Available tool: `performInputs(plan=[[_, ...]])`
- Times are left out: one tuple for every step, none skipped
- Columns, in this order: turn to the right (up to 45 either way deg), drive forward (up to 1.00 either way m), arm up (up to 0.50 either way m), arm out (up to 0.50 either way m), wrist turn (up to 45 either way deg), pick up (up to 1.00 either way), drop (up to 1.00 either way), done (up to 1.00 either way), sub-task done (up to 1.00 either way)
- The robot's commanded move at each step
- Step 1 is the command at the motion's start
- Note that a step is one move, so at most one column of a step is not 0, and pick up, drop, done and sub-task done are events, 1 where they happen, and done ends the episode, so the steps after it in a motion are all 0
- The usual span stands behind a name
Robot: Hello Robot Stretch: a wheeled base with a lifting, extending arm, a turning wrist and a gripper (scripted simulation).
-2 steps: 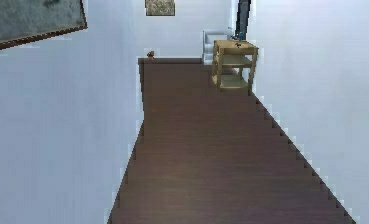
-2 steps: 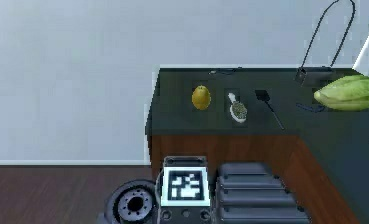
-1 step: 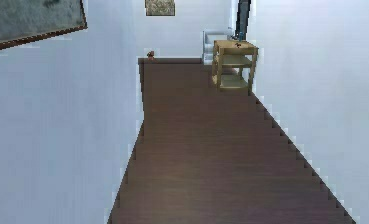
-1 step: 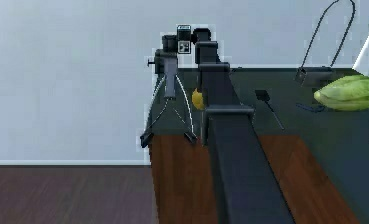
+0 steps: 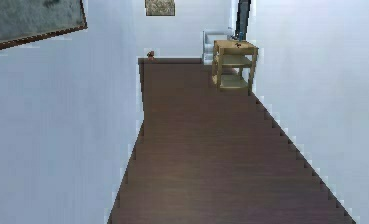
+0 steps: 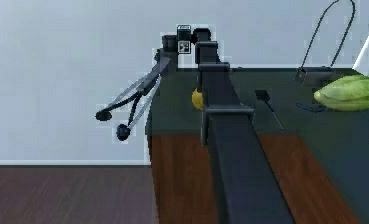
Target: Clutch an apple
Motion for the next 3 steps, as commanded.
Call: performInputs(plan=[[0.0,0.0,0.0,0.0,45.0,0.0,0.0,0.0,0.0],[0.0,0.0,0.0,0.0,45.0,0.0,0.0,0.0,0.0],[0.0,0.0,0.0,0.0,45.0,0.0,0.0,0.0,0.0]])
